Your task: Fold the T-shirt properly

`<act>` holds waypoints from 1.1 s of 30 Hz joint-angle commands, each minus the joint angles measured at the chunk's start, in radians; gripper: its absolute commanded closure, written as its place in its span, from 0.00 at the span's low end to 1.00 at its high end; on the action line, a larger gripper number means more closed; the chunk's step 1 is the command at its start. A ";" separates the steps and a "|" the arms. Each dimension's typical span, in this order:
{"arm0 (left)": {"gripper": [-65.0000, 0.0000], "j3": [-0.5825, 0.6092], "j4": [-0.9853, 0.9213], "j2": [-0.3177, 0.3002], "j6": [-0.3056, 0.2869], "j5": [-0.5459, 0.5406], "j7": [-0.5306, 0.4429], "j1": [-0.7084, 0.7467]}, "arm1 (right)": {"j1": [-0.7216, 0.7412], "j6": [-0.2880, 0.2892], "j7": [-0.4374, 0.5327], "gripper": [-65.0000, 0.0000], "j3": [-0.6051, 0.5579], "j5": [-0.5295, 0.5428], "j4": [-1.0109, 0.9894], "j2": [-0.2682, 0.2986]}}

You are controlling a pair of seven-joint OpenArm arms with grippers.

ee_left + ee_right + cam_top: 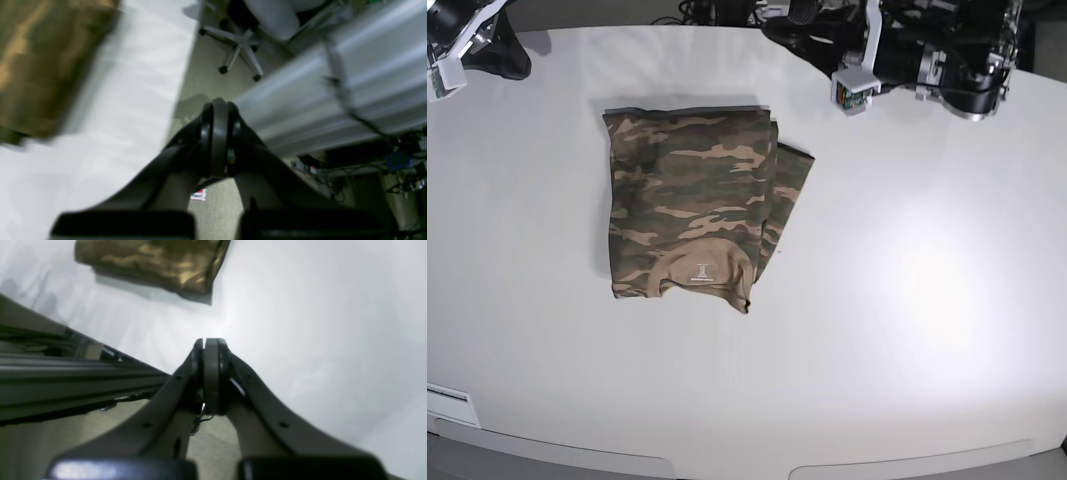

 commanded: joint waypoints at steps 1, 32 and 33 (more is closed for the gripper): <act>1.00 -0.021 0.040 -0.012 -0.008 -0.025 -0.005 0.042 | -0.026 0.002 0.016 1.00 0.008 0.016 0.011 0.011; 1.00 -0.355 0.079 -0.009 0.040 0.334 -0.116 0.926 | -0.492 0.002 0.016 1.00 -0.171 0.016 -0.328 0.015; 1.00 -0.355 0.052 -0.008 0.040 0.334 -0.123 0.926 | -0.491 0.002 0.016 1.00 -0.204 0.016 -0.359 0.015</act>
